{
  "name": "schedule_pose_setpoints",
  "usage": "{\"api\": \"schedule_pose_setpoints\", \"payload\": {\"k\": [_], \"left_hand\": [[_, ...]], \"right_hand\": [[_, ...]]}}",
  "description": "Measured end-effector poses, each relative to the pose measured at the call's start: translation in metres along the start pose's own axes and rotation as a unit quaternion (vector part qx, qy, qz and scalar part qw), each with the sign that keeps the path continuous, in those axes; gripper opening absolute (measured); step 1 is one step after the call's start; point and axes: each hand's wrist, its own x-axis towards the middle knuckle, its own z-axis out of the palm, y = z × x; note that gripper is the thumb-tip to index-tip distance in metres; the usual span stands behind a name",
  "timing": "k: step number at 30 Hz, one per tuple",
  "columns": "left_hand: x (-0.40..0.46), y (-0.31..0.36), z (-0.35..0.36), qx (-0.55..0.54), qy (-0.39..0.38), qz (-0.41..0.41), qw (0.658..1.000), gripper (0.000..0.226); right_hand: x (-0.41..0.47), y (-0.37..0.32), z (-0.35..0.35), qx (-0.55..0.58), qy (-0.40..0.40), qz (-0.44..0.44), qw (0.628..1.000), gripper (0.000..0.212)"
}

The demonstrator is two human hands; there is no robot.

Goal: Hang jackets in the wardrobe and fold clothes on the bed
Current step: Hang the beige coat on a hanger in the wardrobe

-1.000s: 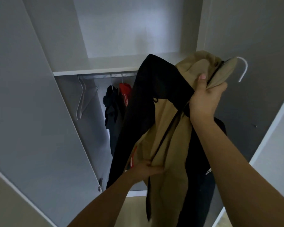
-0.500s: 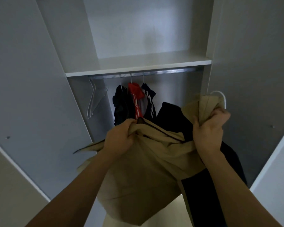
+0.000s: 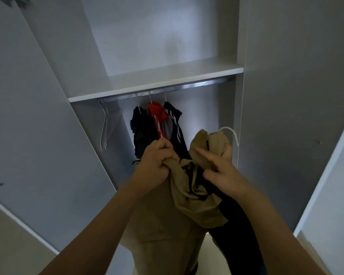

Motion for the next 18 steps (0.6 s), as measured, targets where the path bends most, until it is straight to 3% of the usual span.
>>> {"api": "schedule_pose_setpoints", "payload": {"k": [2, 4, 5, 8, 9, 11, 14, 16, 18], "left_hand": [[0.003, 0.005, 0.001, -0.038, -0.007, -0.006, 0.999, 0.020], [0.006, 0.012, 0.003, -0.088, -0.004, -0.025, 0.996, 0.032], [0.006, 0.015, 0.004, -0.103, 0.003, -0.036, 0.994, 0.035], [0.002, 0.013, 0.011, -0.083, 0.005, -0.051, 0.995, 0.045], [-0.002, 0.007, 0.013, -0.070, -0.009, -0.071, 0.995, 0.045], [-0.014, -0.007, 0.017, -0.032, -0.075, -0.137, 0.987, 0.036], [-0.057, -0.042, 0.023, 0.071, -0.215, -0.261, 0.938, 0.018], [-0.091, -0.058, 0.024, 0.058, -0.187, -0.349, 0.917, 0.019], [-0.104, -0.060, 0.025, 0.001, -0.093, -0.373, 0.923, 0.021]], "right_hand": [[-0.002, -0.003, 0.003, -0.053, -0.076, 0.026, 0.995, 0.075], [0.000, -0.002, 0.007, -0.127, -0.064, 0.028, 0.990, 0.088], [0.000, -0.002, 0.010, -0.149, -0.038, 0.018, 0.988, 0.081], [-0.002, -0.002, 0.022, -0.152, 0.047, -0.021, 0.987, 0.023], [-0.003, 0.000, 0.025, -0.142, 0.077, -0.022, 0.987, 0.013], [-0.005, 0.004, 0.026, -0.100, 0.135, -0.014, 0.986, 0.014], [-0.008, 0.011, 0.017, -0.029, 0.215, -0.001, 0.976, 0.024], [-0.013, 0.020, 0.006, -0.020, 0.253, 0.008, 0.967, 0.026], [-0.018, 0.025, -0.003, -0.045, 0.231, 0.005, 0.972, 0.024]]}}
